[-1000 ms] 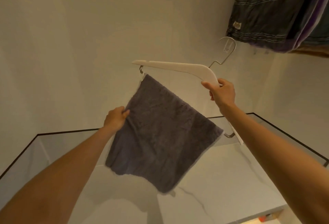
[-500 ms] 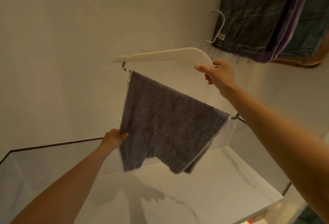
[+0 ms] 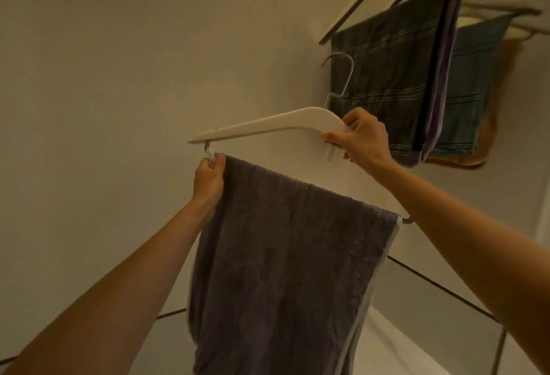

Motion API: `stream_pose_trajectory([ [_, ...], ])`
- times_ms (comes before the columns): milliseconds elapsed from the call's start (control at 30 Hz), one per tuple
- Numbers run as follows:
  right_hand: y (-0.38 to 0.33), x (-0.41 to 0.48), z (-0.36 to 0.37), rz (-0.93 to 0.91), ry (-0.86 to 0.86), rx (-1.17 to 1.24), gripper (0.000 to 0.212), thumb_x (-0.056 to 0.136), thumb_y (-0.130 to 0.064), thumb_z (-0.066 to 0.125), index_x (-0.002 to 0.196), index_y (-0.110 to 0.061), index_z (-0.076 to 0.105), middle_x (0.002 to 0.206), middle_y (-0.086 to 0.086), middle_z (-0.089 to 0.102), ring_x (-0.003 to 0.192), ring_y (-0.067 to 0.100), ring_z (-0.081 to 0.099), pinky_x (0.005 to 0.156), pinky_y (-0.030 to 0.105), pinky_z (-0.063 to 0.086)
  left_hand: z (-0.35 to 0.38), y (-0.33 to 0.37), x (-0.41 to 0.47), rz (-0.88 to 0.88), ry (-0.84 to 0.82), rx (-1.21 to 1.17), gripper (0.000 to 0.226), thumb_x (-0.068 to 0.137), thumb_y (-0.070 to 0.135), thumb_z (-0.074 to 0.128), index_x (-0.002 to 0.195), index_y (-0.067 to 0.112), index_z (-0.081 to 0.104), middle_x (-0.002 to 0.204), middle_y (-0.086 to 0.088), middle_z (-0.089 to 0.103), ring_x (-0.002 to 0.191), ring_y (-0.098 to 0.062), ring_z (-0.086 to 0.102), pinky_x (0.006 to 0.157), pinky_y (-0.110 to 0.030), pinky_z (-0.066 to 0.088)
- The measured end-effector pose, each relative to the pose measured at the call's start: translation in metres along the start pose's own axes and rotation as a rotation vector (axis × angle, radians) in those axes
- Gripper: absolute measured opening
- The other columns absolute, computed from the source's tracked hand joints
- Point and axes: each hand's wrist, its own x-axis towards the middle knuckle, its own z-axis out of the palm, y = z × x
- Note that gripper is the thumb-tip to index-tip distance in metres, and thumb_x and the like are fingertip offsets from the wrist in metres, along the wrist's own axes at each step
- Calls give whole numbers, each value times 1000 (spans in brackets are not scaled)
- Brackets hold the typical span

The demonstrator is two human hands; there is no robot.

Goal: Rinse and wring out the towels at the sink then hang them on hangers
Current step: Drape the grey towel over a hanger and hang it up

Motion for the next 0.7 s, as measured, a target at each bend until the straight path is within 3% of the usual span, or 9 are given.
stream_pose_trajectory([
  [100, -8, 33, -17, -31, 110, -78, 39, 78, -33, 73, 100, -6, 56, 93, 8, 61, 73, 17, 61, 55, 17, 49, 21, 25, 36, 78, 22, -3, 29, 100, 28, 38, 78, 13, 48, 71, 0, 42, 69, -14, 39, 57, -27, 30],
  [200, -18, 76, -34, -84, 219, -161, 39, 77, -35, 73, 98, -5, 60, 99, 13, 66, 88, 25, 63, 78, 34, 50, 46, 56, 71, 164, 46, -32, 36, 99, 29, 40, 65, 16, 39, 62, -1, 35, 59, -15, 31, 55, -30, 23],
  [300, -25, 122, -55, -121, 285, -216, 43, 77, -36, 73, 104, -4, 64, 104, 14, 67, 94, 27, 63, 83, 37, 49, 77, 90, 98, 230, 63, -43, 29, 99, 24, 40, 72, 14, 43, 66, 0, 38, 64, -15, 35, 56, -29, 27],
  [400, -27, 169, -75, -171, 304, -248, 44, 78, -33, 73, 108, -1, 65, 105, 15, 68, 96, 27, 64, 81, 33, 49, 113, 120, 125, 252, 116, -77, 4, 96, 13, 42, 98, 11, 40, 82, -2, 46, 82, -18, 44, 66, -31, 38],
  [500, -27, 210, -88, -232, 324, -282, 44, 79, -32, 72, 108, 0, 65, 106, 16, 68, 95, 27, 65, 84, 34, 53, 137, 142, 147, 248, 130, -79, 24, 94, 11, 45, 117, 4, 41, 102, -9, 48, 92, -21, 47, 79, -32, 41],
  [700, -25, 293, -114, -298, 375, -324, 47, 78, -35, 73, 108, -1, 64, 105, 14, 68, 95, 26, 65, 82, 31, 49, 197, 187, 200, 280, 121, -119, 26, 92, 11, 48, 116, 6, 40, 119, -19, 51, 108, -32, 52, 88, -41, 45],
])
